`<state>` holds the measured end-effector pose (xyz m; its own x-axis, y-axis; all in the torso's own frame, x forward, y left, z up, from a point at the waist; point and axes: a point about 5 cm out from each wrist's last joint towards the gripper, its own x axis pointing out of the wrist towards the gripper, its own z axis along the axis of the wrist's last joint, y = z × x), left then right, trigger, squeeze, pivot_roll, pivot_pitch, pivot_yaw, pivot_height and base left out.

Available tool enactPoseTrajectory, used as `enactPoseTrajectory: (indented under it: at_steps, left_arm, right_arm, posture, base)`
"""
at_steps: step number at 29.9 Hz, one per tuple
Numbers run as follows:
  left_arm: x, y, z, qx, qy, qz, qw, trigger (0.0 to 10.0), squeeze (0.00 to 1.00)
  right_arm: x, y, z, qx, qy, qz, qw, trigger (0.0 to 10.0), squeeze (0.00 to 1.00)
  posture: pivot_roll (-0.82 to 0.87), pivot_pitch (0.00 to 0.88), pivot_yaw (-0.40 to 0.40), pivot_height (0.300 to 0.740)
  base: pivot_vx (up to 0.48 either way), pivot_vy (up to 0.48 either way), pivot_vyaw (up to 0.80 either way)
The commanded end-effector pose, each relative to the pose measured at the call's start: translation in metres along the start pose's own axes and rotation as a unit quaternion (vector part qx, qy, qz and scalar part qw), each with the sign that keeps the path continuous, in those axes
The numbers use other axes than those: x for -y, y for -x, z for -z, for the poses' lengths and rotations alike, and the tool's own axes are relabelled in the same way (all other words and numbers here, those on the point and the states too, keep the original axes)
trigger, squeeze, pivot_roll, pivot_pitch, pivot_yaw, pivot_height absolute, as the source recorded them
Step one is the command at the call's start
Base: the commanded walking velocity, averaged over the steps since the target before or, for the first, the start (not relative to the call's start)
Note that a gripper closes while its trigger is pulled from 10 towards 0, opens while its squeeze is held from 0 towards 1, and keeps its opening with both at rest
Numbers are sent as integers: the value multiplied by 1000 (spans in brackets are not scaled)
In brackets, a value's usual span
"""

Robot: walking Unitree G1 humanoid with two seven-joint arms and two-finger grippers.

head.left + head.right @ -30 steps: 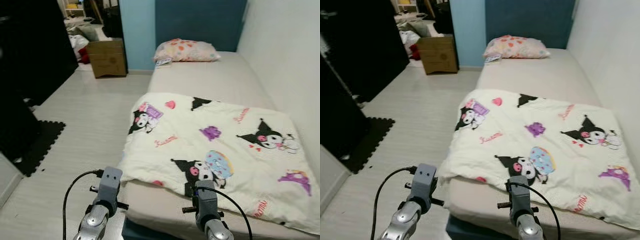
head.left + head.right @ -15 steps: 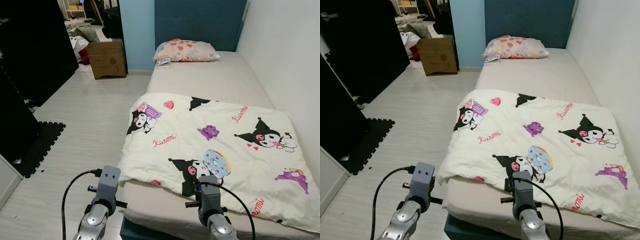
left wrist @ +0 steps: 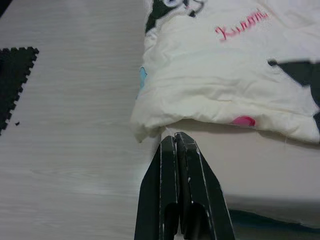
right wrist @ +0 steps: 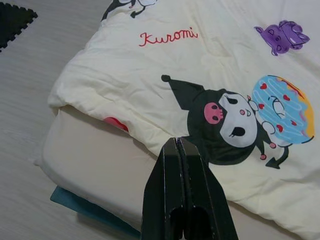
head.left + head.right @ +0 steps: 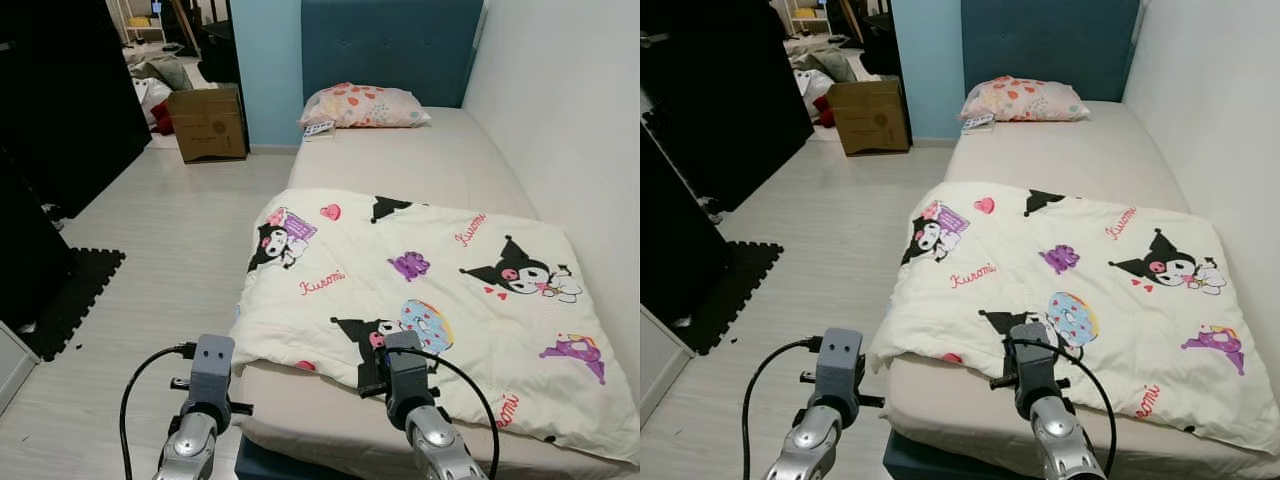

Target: Clean up the room

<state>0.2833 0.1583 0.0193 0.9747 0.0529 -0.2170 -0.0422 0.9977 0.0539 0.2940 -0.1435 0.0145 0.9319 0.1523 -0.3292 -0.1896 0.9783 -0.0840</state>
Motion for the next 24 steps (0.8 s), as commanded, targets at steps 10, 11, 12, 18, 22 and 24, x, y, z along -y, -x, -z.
enactPoseTrajectory:
  at_steps: [10, 11, 12, 18, 22, 24]
  left_arm:
    - [-6, 3, 1, 3, -5, -1, 1000, 10000, 0]
    - [-6, 3, 1, 3, -5, -1, 1000, 10000, 0]
    - [-5, 3, 2, 1, -10, 5, 1000, 10000, 0]
    - [1, 4, 4, -6, -42, 37, 998, 10000, 0]
    - [2, 4, 4, -6, -53, 44, 998, 10000, 0]
    - [2, 4, 4, -4, -54, 46, 997, 10000, 0]
  right_arm:
    - [-6, 5, 12, -17, -6, -1, 1000, 10000, 0]
    - [-6, 5, 12, -17, -6, -1, 1000, 10000, 0]
    - [-5, 6, 13, -21, -8, 6, 1000, 10000, 0]
    - [1, 5, 19, -48, -53, 34, 997, 10000, 0]
    - [1, 5, 18, -46, -57, 34, 997, 10000, 0]
    - [2, 5, 18, -46, -53, 38, 997, 10000, 0]
  posture:
    - [-5, 108, 22, 740]
    - [-5, 108, 22, 740]
    - [-4, 107, 22, 740]
    - [-1, 105, 21, 731]
    - [0, 105, 21, 721]
    - [0, 104, 24, 711]
  base:
    - [0, 0, 0]
    - [0, 0, 0]
    - [0, 0, 0]
    - [0, 0, 0]
    - [0, 0, 0]
    - [0, 0, 0]
